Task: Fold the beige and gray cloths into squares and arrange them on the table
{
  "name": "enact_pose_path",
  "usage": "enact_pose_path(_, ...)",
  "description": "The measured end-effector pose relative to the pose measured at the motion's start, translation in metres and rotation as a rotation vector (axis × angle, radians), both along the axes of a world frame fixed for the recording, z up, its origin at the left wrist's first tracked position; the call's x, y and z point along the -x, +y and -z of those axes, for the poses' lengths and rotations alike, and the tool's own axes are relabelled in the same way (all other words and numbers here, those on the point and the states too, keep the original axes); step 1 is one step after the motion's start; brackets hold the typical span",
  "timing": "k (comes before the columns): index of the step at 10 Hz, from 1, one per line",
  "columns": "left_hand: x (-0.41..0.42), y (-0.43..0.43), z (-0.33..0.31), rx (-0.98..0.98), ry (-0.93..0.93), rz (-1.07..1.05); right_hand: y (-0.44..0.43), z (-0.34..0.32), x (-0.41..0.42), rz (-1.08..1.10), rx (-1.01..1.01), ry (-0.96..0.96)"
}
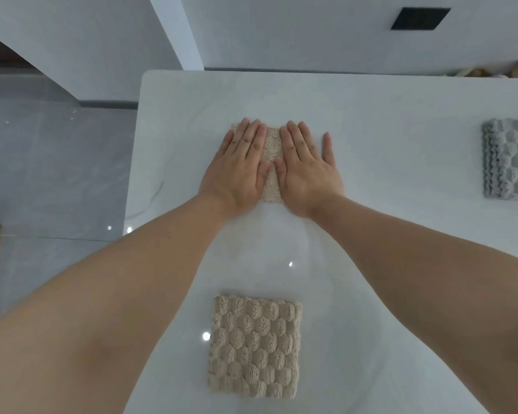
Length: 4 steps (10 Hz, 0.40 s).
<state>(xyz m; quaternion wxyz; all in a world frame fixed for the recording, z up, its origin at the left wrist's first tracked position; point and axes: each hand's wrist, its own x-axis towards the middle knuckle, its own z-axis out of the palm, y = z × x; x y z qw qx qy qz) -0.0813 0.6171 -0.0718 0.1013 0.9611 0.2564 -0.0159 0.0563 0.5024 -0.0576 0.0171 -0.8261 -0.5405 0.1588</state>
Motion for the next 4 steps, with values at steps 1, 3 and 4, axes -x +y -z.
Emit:
enact_pose_path(1, -0.002, -0.003, 0.0, -0.004, 0.016, -0.044, 0.001, 0.001, 0.001, 0.022, 0.006, 0.013)
enact_pose_path(3, -0.015, -0.002, -0.027, 0.118, 0.216, -0.092, 0.01, -0.019, -0.004, 0.006, 0.163, 0.061)
enact_pose_path(4, -0.015, 0.0, -0.049, 0.081, 0.302, -0.057, 0.013, -0.038, -0.008, -0.039, 0.173, 0.106)
